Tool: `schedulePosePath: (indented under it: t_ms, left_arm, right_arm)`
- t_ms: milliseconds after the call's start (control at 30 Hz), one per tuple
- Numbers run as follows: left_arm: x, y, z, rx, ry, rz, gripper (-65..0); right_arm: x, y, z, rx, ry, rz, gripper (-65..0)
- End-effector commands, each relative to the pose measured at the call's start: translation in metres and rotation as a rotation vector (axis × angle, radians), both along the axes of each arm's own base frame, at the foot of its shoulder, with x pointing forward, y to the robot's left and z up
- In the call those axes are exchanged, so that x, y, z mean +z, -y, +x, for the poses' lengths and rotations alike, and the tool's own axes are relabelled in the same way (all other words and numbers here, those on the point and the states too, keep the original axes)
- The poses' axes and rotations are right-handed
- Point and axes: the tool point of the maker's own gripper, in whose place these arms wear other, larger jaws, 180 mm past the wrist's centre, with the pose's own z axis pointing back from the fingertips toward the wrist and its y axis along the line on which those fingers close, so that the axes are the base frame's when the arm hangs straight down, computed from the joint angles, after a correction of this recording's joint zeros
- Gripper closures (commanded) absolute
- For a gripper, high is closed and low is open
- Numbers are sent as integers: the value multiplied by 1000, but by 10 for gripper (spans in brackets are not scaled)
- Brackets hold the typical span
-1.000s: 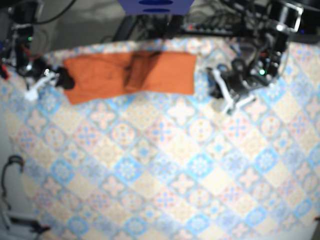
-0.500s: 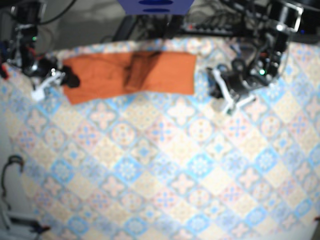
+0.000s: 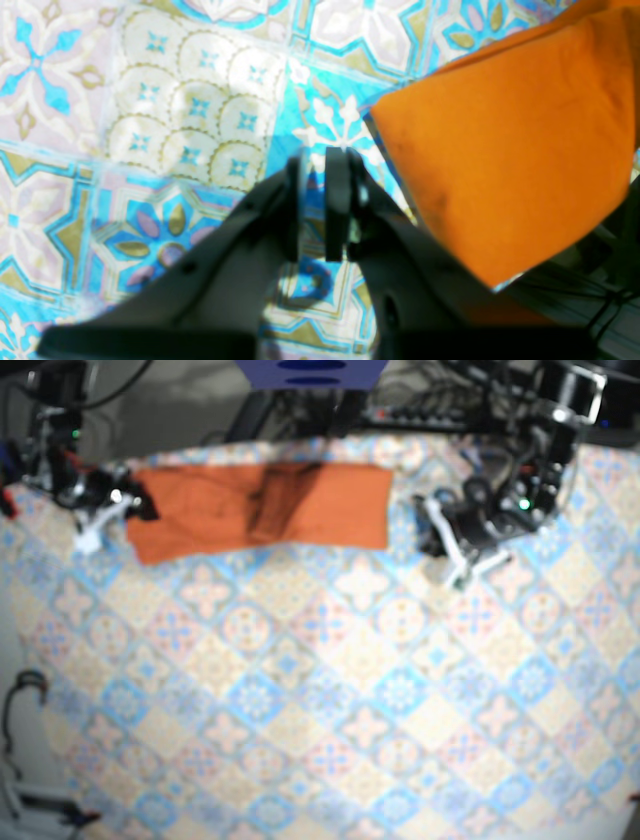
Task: Fold the T-shirt properly
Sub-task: 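Grasp the other strip end with the right gripper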
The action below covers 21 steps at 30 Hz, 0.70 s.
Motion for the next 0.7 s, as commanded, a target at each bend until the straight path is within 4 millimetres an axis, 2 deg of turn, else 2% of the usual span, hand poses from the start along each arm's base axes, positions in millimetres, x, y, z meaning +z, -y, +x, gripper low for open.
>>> schedulePosePath:
  t_ms: [0, 100, 200, 433, 600, 667]
  left_arm:
    - [10, -1, 9, 0, 38, -7, -75]
    - [10, -1, 9, 0, 38, -7, -75]
    - [10, -1, 9, 0, 38, -7, -75]
    - [10, -2, 9, 0, 39, -6, -75]
    - [10, -2, 9, 0, 39, -5, -75]
    - [10, -2, 9, 0, 38, -4, -75]
  right_arm:
    - [-1, 4, -5, 30, -24, -21, -41]
    - [-1, 4, -5, 30, -24, -21, -10]
    - [6, 2, 1, 43, 1, -29, -6]
    - [44, -5, 33, 60, 111, -85, -5]
    - [67, -7, 44, 31, 145, -120, -5]
    - [69, -8, 44, 27, 147, -125, -5]
